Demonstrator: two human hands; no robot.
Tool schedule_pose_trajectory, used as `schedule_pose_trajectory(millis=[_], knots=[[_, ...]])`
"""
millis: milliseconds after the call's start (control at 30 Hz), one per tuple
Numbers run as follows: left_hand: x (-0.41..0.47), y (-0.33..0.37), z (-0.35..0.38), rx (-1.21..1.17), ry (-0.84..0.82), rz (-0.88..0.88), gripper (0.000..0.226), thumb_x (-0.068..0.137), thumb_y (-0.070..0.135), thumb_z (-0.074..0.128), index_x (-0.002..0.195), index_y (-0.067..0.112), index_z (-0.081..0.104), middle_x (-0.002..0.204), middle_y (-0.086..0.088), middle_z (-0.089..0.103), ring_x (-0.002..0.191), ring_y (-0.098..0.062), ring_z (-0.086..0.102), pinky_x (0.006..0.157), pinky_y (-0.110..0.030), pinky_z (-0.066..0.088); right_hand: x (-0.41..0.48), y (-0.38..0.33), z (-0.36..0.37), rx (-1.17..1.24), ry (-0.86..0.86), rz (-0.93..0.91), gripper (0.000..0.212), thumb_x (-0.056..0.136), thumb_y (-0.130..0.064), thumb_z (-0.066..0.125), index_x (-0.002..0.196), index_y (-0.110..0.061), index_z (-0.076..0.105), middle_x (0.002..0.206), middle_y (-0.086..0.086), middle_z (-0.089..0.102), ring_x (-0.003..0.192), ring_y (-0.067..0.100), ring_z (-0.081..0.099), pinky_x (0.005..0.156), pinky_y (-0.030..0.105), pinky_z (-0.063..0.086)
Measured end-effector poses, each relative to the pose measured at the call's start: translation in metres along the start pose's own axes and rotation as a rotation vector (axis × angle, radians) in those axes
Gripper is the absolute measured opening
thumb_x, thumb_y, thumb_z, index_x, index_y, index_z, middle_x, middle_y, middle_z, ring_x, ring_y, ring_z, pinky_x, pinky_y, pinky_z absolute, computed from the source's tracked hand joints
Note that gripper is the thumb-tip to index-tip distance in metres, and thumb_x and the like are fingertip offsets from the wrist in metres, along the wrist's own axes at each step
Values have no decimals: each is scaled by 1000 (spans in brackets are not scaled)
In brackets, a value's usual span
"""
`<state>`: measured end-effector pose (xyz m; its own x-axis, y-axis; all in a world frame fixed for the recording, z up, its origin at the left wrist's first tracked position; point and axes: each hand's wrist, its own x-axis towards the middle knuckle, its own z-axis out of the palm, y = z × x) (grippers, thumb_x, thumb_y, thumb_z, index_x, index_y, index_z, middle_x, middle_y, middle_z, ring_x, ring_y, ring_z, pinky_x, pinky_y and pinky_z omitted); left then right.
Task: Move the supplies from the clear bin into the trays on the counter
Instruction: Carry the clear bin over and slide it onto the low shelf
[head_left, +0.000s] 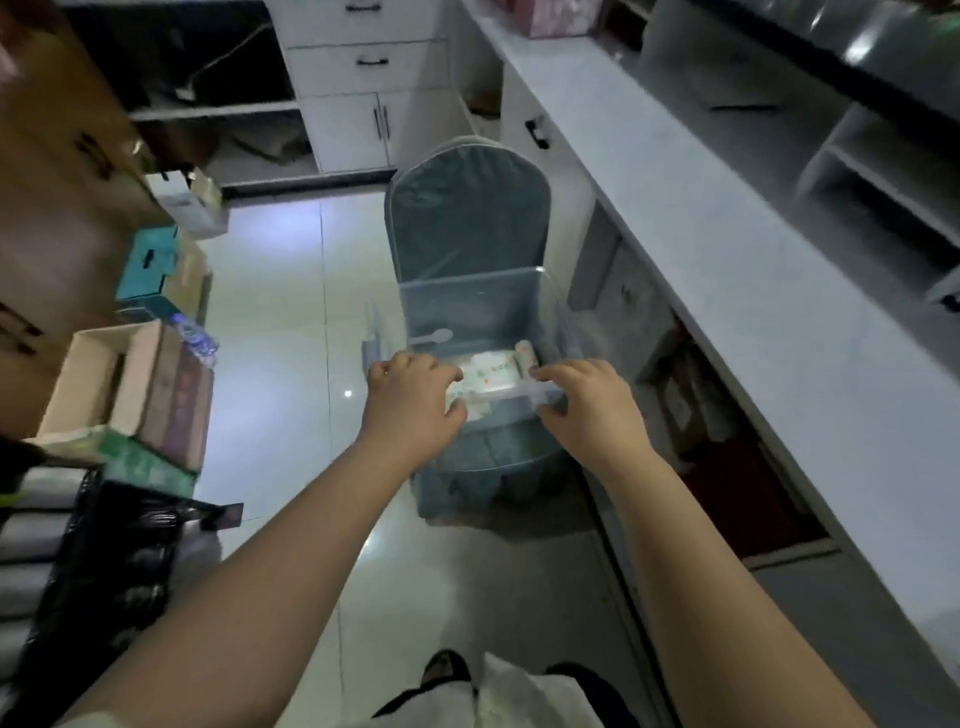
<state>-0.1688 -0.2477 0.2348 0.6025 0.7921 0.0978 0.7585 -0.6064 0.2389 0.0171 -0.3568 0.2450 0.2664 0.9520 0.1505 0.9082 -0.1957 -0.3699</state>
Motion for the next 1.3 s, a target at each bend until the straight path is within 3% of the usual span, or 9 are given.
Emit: schedule_pose_trajectory(millis=[333,700,967,1133,1200,1300], knots=[[132,-87,45,-4,-141,-32,37,85,35,55,119,26,62,117,-3,62,113,-27,47,93,-41,32,137,5,90,84,-98,75,39,81,-17,69,119,-17,63,121,2,63,115,27,48,92,46,42],[287,-119,112,14,-373,136,41,85,32,53,125,24,58,123,-2,60,115,-26,47,95,-42,33,258,67,170,104,-169,321,40,82,-23,67,122,-21,60,125,1,60,119,26,44,94,43,38],[362,-175,176,33,-610,414,47,85,36,53,131,30,51,130,0,55,121,-25,42,96,-39,30,264,51,222,199,-84,706,46,77,-34,71,121,-25,61,121,-2,62,116,25,45,97,39,35],[389,-213,197,38,-772,654,50,84,32,56,133,29,48,134,-2,51,124,-27,39,98,-41,32,242,-19,277,186,88,1042,55,69,-23,79,121,-17,62,123,11,58,118,36,45,98,46,36],[397,-224,196,-8,-787,719,50,84,30,57,133,29,48,135,-3,52,123,-28,41,97,-41,33,243,-44,295,173,40,1153,62,71,-30,77,128,-20,56,133,12,50,127,35,36,103,49,34],[408,-245,197,-93,-726,730,51,84,32,59,134,30,48,134,-3,54,120,-29,46,96,-43,39,243,-73,325,164,-186,1214,72,78,-45,67,141,-27,37,152,8,26,139,31,14,111,50,20]])
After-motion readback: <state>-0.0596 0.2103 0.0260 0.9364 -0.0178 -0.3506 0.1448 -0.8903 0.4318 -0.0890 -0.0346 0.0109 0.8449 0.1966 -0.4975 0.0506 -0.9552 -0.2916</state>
